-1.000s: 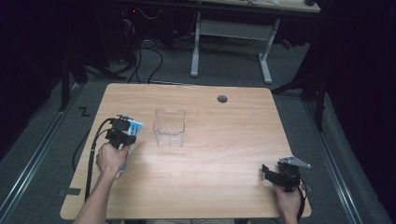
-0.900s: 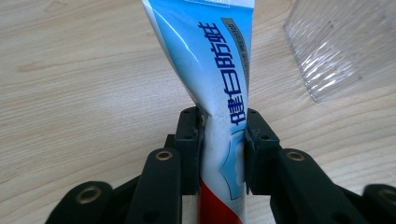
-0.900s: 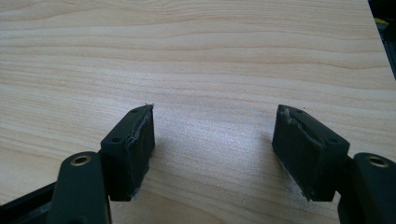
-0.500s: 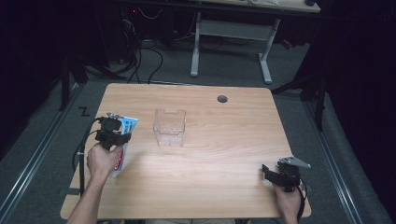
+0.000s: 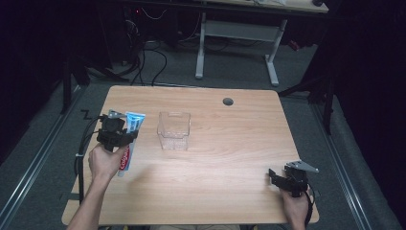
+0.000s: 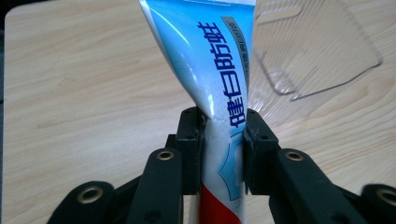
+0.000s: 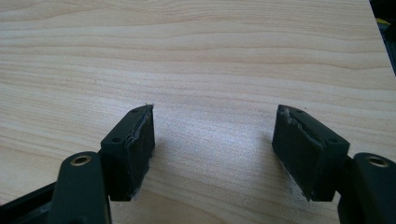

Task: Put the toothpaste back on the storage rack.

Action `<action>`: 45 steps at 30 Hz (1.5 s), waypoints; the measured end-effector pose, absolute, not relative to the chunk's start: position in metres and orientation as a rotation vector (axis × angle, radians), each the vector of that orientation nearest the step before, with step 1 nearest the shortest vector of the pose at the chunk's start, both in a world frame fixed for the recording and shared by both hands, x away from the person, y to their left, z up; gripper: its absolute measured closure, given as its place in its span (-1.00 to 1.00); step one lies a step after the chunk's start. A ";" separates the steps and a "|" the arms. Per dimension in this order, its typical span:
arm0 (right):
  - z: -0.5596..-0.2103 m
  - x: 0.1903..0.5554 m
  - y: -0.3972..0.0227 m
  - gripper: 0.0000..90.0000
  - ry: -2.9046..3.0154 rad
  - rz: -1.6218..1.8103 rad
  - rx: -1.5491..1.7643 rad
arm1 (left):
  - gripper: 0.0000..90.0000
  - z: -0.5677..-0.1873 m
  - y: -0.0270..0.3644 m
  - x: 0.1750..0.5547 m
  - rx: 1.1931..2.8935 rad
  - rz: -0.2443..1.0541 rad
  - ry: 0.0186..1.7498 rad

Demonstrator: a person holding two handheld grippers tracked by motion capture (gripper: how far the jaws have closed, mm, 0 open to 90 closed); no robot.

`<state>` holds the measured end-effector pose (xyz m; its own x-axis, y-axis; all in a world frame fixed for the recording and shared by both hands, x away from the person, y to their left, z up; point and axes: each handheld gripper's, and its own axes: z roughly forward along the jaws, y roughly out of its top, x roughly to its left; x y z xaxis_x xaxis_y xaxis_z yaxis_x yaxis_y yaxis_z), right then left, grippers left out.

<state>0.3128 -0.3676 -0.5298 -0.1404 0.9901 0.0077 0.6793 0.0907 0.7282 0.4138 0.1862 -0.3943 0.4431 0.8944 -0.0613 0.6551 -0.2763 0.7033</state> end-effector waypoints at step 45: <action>-0.530 0.313 -0.368 -0.34 1.878 0.825 1.639 | 0.61 -0.352 0.132 0.435 1.921 0.415 1.075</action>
<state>0.3126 -0.3684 -0.5297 -0.1410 0.9899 0.0142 0.6797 0.0864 0.7284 0.4354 0.1323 -0.3522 0.5711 0.8122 -0.1186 0.5215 -0.2474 0.8166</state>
